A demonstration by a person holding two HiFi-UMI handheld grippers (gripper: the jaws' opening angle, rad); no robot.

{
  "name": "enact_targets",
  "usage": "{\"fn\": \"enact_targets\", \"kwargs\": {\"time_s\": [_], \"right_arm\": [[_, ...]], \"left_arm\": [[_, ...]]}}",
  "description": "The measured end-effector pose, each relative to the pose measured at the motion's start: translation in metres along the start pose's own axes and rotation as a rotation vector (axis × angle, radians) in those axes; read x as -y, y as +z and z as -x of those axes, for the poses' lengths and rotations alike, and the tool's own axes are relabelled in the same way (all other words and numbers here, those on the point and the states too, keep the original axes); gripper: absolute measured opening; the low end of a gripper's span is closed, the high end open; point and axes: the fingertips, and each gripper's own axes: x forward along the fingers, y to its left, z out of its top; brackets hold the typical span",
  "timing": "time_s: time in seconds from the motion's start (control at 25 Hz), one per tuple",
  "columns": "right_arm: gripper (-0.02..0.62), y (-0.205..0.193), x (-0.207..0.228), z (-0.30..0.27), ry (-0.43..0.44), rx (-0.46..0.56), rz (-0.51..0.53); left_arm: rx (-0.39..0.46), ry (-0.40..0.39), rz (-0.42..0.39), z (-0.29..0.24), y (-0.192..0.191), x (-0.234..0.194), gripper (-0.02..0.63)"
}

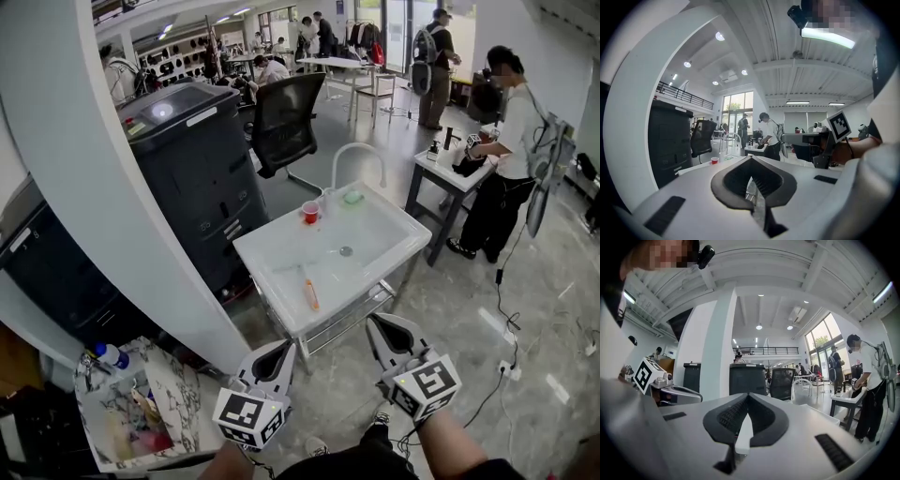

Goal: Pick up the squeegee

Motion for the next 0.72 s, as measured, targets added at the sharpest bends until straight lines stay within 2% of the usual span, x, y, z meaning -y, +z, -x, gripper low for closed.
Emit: {"fn": "enact_targets", "kwargs": {"time_s": [0.44,0.72], "right_arm": [[0.017,0.01,0.012,-0.009,-0.016,0.013,0.021],[0.017,0.021,0.053,-0.039,0.032,0.047,-0.023]], "left_arm": [[-0.014,-0.016,-0.003,-0.011,-0.007,-0.005,0.017],[-0.031,0.029,0.001,-0.048,-0.007,-0.012,0.017]]}}
